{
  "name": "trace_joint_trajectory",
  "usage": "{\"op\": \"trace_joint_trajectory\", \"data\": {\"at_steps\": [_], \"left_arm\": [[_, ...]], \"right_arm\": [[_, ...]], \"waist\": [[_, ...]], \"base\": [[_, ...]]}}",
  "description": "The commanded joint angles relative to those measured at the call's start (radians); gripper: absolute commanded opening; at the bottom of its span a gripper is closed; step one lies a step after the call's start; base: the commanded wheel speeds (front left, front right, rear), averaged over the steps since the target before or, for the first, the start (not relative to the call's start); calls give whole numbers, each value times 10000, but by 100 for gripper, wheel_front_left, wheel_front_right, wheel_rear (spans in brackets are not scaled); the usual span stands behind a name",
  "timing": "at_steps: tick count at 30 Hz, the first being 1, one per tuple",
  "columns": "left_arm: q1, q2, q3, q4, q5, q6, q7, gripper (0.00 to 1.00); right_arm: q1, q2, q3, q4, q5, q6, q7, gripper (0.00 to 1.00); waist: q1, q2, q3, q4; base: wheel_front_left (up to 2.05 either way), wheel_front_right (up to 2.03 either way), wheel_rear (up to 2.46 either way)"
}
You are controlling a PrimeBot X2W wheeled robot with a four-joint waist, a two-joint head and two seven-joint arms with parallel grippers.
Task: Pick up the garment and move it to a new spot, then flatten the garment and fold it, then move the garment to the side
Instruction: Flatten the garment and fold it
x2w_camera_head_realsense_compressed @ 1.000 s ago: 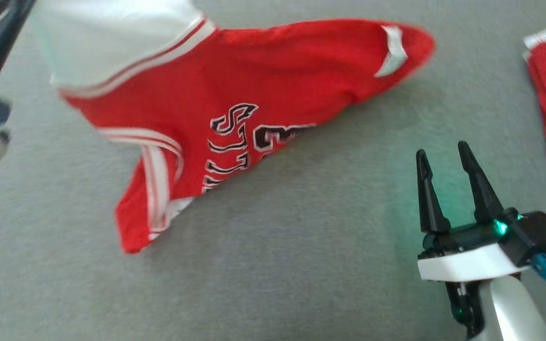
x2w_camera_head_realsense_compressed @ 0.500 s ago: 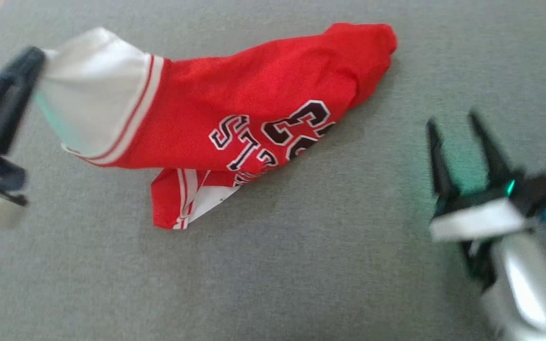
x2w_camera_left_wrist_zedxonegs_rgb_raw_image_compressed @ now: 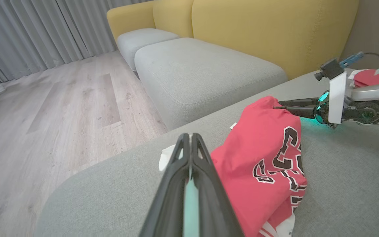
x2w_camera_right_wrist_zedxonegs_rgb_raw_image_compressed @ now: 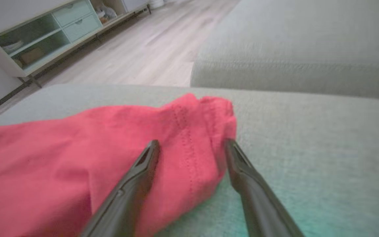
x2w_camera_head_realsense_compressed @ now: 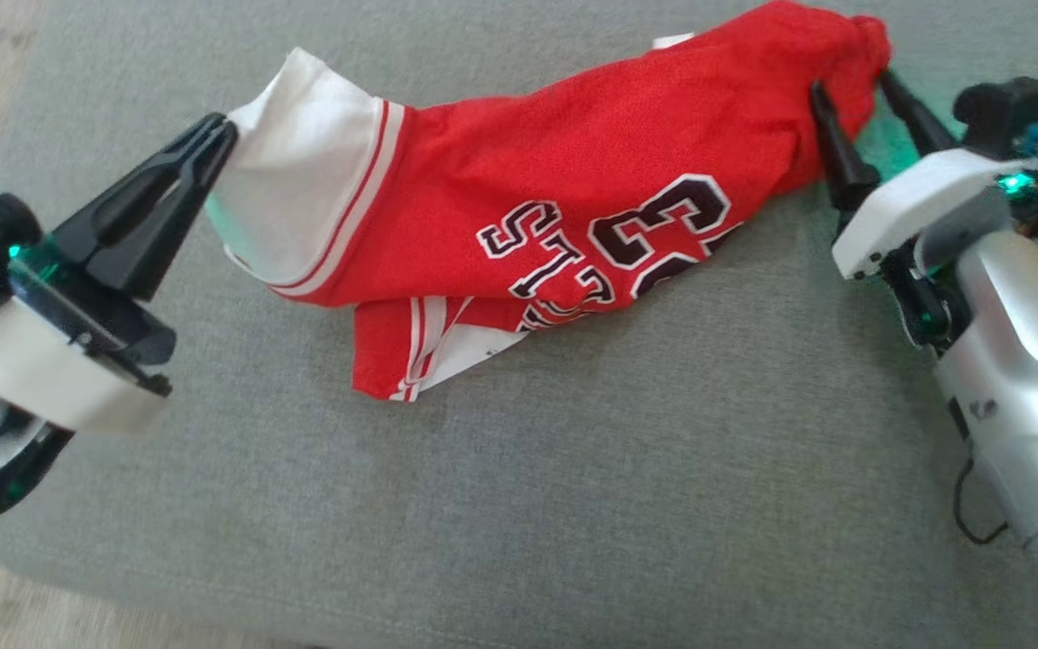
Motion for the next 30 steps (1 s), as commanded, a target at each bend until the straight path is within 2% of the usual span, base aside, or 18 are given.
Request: {"op": "trace_joint_trajectory", "data": {"at_steps": [1, 2, 3, 4, 10, 14, 15, 21, 24, 26, 27, 28, 30], "left_arm": [[-360, 339, 534, -16, 89, -26, -109, 0], [-385, 276, 538, 30, 108, -63, -112, 0], [-406, 225, 539, 72, 124, -94, -114, 0], [-447, 150, 544, 154, 154, -131, -116, 0], [-402, 271, 647, 148, 202, -129, -147, 0], [-211, 526, 717, -107, 86, -65, -166, 0], [-62, 741, 741, -344, -8, 13, -173, 0], [567, 1540, 729, -1356, -486, 399, -185, 0], [848, 1917, 687, -1777, -594, 619, -188, 0], [991, 2108, 656, -1972, -631, 729, -188, 0], [1041, 2186, 645, -2041, -628, 791, -186, 0], [1117, 2337, 612, -2077, -559, 921, -85, 0], [1164, 2450, 584, -2050, -457, 1072, 43, 0]], "right_arm": [[-119, -5, 297, -106, 240, -7, 137, 100], [-253, -9, 563, 148, 541, -7, 435, 100], [-372, -23, 877, 286, 802, -7, 651, 79], [-560, -135, 1458, 386, 1216, -7, 792, 0], [-742, -853, 2405, 44, 2083, -7, -314, 0], [-179, -1664, 2901, -953, 2619, -7, -917, 0], [345, -2150, 2972, -1634, 2886, -7, -1075, 0], [2933, -3595, 2755, -3851, 3108, -7, -717, 0], [4585, -3981, 1996, -5063, 2897, -7, -445, 0], [5715, -3913, 1446, -5885, 2702, -7, -101, 0], [6266, -3802, 1188, -6290, 2624, -7, 160, 26], [7183, -3628, 655, -7134, 2496, -7, 684, 100], [7851, -3486, -76, -8001, 2411, -7, 1059, 100]], "waist": [[-2, -1, 178, 159], [-2, -1, 233, 197], [-2, -1, 278, 220], [-2, -1, 327, 214], [-2, -1, 137, -377], [-2, -1, -163, -1041], [-2, -1, -292, -1427], [-2, -1, -364, -2450], [-2, -1, -227, -2784], [-2, -1, -147, -2945], [-2, -1, -121, -3002], [-2, -1, -94, -3068], [-2, -1, -88, -3093]], "base": [[0, 0, 0], [0, 0, 0], [0, 0, 0], [0, 0, 0], [0, 0, 0], [0, 0, 0], [0, 0, 0], [0, 0, 0], [0, 0, 0], [0, 0, 0], [0, 0, 0], [0, 0, 0], [0, 0, 0]]}}
